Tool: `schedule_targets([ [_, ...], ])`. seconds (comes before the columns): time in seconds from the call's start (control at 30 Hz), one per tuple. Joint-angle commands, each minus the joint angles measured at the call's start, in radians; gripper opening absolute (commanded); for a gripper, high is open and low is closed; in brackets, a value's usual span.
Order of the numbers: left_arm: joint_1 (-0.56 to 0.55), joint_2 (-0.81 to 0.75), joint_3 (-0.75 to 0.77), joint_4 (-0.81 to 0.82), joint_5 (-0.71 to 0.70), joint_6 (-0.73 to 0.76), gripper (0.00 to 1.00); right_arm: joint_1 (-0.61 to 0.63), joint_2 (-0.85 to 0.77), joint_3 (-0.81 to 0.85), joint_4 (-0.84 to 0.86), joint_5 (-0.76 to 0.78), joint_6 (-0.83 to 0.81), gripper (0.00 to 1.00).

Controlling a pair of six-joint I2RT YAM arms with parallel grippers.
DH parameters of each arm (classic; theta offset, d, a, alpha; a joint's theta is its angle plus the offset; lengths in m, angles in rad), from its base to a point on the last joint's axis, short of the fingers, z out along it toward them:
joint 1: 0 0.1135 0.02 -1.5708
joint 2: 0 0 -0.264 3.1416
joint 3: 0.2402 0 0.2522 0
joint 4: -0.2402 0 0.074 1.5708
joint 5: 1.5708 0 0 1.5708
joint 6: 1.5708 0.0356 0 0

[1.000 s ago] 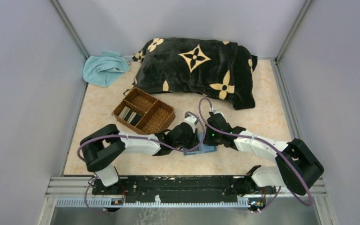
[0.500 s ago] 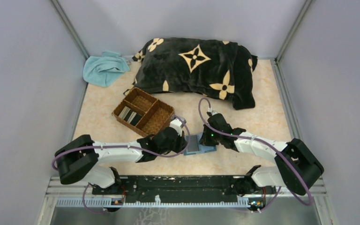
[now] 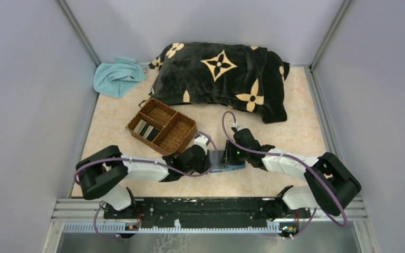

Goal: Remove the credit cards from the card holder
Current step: Remove the credit card from the card holder.

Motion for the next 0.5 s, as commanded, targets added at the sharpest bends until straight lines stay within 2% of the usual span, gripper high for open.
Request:
schedule_targets([
  [0.0,-0.006,0.080,0.029,0.008,0.011,-0.008,0.00,-0.008,0.003,-0.015,0.060,-0.017,0.005,0.37],
  [0.13,-0.005,0.094,0.018,0.028,0.025,-0.018,0.00,-0.008,0.006,-0.023,0.078,-0.033,0.006,0.40],
  [0.27,-0.006,0.085,0.006,0.027,0.025,-0.023,0.00,-0.008,-0.012,-0.031,0.118,-0.071,0.013,0.26],
  [0.47,-0.006,0.043,0.007,0.018,0.017,-0.020,0.00,-0.008,0.004,0.001,0.064,-0.040,-0.019,0.25],
])
